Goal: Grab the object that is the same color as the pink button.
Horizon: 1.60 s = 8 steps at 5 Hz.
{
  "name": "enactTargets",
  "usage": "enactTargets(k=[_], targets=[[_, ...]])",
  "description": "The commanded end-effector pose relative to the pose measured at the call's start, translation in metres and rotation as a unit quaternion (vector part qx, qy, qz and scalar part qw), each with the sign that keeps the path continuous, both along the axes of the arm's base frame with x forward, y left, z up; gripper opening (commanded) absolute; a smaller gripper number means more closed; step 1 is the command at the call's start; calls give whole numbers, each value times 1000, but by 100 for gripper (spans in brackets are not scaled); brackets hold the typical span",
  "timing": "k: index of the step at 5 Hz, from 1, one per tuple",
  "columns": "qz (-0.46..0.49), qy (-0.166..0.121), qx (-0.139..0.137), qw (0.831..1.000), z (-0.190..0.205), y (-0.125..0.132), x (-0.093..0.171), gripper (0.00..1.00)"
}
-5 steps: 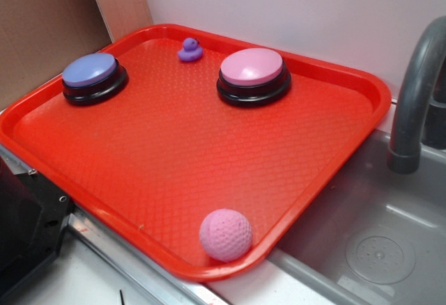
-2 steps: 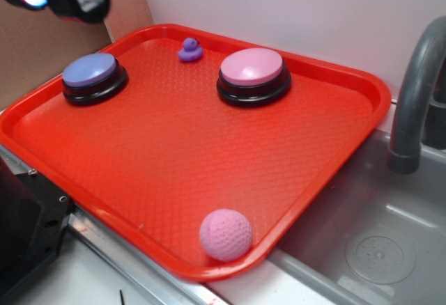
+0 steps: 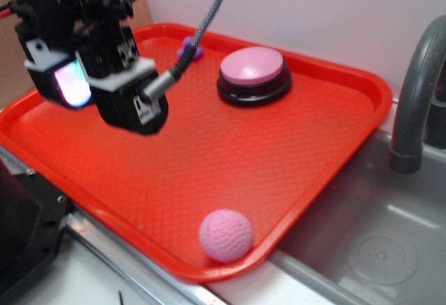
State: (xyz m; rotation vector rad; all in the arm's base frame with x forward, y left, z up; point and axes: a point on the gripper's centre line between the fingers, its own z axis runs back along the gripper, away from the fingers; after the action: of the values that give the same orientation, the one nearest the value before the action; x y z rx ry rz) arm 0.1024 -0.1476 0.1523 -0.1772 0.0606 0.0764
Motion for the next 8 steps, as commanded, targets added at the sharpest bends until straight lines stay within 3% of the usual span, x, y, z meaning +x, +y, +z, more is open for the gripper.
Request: enactTargets(k=[1, 2, 5, 6, 8], targets=[[-55, -55, 22, 997, -44, -22, 16, 100], [-125, -67, 24, 990, -62, -32, 30, 100], [-192, -39, 27, 980, -106, -41, 31, 100], [-176, -23, 31, 984, -108, -41, 25, 0], [-186, -21, 18, 982, -103, -35, 26, 0]])
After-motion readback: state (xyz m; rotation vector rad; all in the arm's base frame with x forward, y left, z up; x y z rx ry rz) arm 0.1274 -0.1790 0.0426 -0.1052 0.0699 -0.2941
